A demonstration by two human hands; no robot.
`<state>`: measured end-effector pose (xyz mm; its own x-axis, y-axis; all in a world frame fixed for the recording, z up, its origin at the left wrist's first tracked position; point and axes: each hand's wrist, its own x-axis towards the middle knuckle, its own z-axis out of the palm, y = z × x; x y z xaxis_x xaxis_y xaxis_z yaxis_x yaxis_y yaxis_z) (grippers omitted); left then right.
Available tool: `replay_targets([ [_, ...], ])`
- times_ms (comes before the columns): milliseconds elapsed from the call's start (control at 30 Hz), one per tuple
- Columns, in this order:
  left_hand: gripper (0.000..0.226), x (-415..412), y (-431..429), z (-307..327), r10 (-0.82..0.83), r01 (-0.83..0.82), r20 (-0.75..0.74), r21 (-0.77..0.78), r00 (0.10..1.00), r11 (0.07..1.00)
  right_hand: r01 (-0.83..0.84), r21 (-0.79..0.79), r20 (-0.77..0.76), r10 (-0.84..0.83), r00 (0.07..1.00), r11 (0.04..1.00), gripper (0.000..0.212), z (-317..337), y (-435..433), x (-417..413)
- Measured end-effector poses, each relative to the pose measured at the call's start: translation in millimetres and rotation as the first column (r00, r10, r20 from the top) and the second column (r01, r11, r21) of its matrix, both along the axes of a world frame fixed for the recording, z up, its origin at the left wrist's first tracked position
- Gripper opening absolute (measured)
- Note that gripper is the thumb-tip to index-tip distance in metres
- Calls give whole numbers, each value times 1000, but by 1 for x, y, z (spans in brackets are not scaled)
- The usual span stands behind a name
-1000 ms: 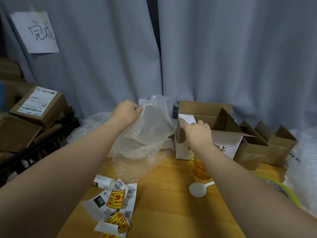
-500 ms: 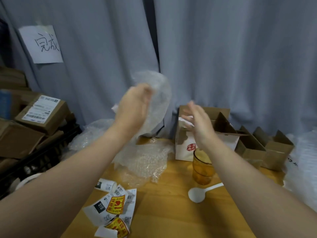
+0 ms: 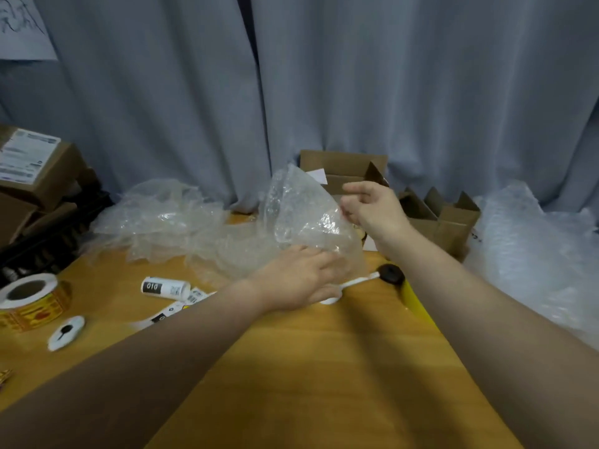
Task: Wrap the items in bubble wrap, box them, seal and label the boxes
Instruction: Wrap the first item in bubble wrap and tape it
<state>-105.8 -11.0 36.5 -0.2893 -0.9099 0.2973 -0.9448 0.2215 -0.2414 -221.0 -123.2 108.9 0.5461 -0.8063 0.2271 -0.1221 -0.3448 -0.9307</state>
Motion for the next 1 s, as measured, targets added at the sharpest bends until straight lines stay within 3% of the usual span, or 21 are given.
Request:
replay_targets([
  [133,45,-15,14,0,121,-102,-225,97,967,990,-173,56,-169,181,969,983,72,-25,20,-8],
  [200,41,-19,21,-2,91,-64,-299,101,950,993,-58,39,-119,62,991,998,53,-43,17,-5],
  [267,38,-21,26,-8,39,-28,-430,31,902,999,114,-60,-53,-117,992,992,7,-53,13,-4],
  [333,31,-16,27,-11,108,-161,-613,-32,783,986,202,-112,8,-203,979,973,22,-59,9,-8],
  [400,27,-5,25,-13,232,-389,-767,-25,598,921,232,-101,126,-219,967,967,30,-58,7,-18],
  [433,37,2,24,-14,301,-500,-826,26,477,865,235,-82,198,-215,956,969,31,-57,5,-25],
  [500,78,13,23,-15,462,-604,-871,281,166,746,250,1,327,-237,915,968,33,-57,-2,-39],
  [567,102,11,23,-16,522,-521,-839,516,-150,680,314,88,363,-324,873,945,33,-60,-6,-54],
  [633,98,0,19,-20,408,-280,-767,586,-496,761,317,252,397,-396,828,914,32,-63,-2,-69],
  [667,93,-6,17,-20,354,-135,-679,555,-643,821,240,378,426,-399,812,894,38,-66,1,-76],
  [733,72,-18,7,-26,310,29,-542,464,-781,885,20,532,493,-329,806,847,51,-71,9,-87],
  [767,52,-26,3,-29,302,42,-533,446,-791,894,-35,543,491,-283,824,839,48,-74,13,-92],
  [833,13,-40,-7,-35,244,-125,-651,467,-719,876,-31,509,409,-211,888,860,31,-78,23,-98],
  [933,23,-36,-14,-37,25,-517,-891,286,-454,806,151,335,141,-208,968,930,20,-92,30,-106],
  [1000,19,-27,-8,-28,-70,-580,-951,124,-302,805,240,222,-20,-242,970,945,15,-97,31,-110],
])
